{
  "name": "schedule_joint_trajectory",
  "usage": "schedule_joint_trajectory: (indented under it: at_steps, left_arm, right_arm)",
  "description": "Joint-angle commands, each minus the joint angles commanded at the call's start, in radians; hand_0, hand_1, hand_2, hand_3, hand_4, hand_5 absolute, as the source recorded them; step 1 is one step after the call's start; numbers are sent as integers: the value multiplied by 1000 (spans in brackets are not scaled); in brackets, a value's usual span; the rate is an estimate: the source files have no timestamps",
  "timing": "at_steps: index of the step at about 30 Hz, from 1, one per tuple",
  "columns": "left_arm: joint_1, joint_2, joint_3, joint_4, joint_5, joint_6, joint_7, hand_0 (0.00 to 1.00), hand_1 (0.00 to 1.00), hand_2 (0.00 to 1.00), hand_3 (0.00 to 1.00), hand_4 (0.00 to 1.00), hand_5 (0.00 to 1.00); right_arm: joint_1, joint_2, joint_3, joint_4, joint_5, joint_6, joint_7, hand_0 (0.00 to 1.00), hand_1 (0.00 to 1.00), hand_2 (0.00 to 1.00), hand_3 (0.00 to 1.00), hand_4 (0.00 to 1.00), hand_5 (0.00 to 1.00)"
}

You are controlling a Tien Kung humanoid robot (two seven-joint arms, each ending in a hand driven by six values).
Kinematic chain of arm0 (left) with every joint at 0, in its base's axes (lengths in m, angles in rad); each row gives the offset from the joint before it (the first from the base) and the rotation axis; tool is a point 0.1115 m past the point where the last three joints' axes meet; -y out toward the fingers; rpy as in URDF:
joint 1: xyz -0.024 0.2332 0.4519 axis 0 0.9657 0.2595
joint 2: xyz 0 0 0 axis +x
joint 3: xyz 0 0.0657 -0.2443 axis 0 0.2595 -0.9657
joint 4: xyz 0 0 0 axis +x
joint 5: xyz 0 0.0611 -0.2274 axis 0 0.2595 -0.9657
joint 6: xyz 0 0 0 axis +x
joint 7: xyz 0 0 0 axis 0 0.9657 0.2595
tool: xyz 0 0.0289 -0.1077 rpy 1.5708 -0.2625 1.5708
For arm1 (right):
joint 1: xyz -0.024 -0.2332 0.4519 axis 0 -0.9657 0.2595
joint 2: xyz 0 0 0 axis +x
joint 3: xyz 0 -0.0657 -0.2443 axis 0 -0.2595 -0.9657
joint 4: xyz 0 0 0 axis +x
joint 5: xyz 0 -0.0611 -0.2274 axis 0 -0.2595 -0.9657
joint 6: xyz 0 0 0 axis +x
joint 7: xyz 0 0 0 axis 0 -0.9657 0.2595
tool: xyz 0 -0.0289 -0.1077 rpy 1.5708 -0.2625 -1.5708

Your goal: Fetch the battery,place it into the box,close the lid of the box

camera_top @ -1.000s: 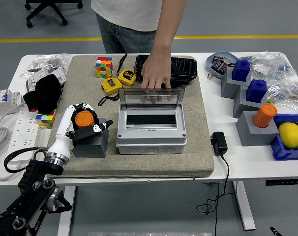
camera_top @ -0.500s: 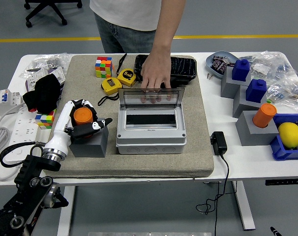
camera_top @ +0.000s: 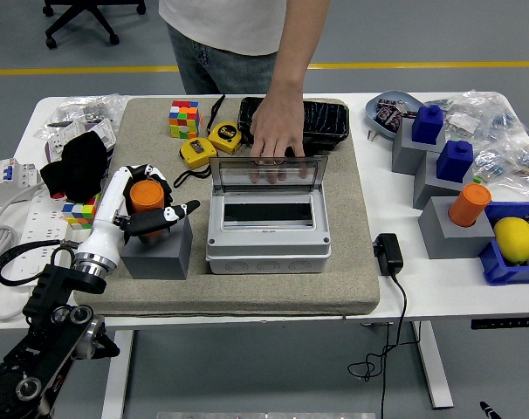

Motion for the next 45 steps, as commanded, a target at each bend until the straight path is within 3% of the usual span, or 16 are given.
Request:
schedule_joint_trajectory:
  at_steps: [5,16,21,27,35,45]
  left_arm:
    - [-14,23,40,-32,102,25,12,51,2,21,15,998,2]
    - [-44,45,116,-91,295,92,20,51,2,18,8,998,29]
    - [-63,59,197,-137,422,111,39,51,2,18,6,998,53]
    - [-103,66,314,-158,457,118,45,54,2,17,6,993,87]
    - [-199,77,500,-110,420,126,41,55,2,17,4,991,107]
    - [-305,28,598,34,353,150,18,55,2,15,3,978,158]
  right_arm:
    - [3,-2,0,0,1,0,2,815,763,768,798,998,998]
    - [3,-2,2,0,0,0,1,814,762,769,798,998,998]
    - [4,-3,2,0,-1,0,3,815,762,768,798,998,998]
    - [6,-4,1,0,-5,1,2,814,762,768,798,998,998]
    - [9,-8,3,0,-15,2,0,814,762,768,798,998,998]
    - [10,-4,5,0,-30,4,-1,814,762,768,798,998,998]
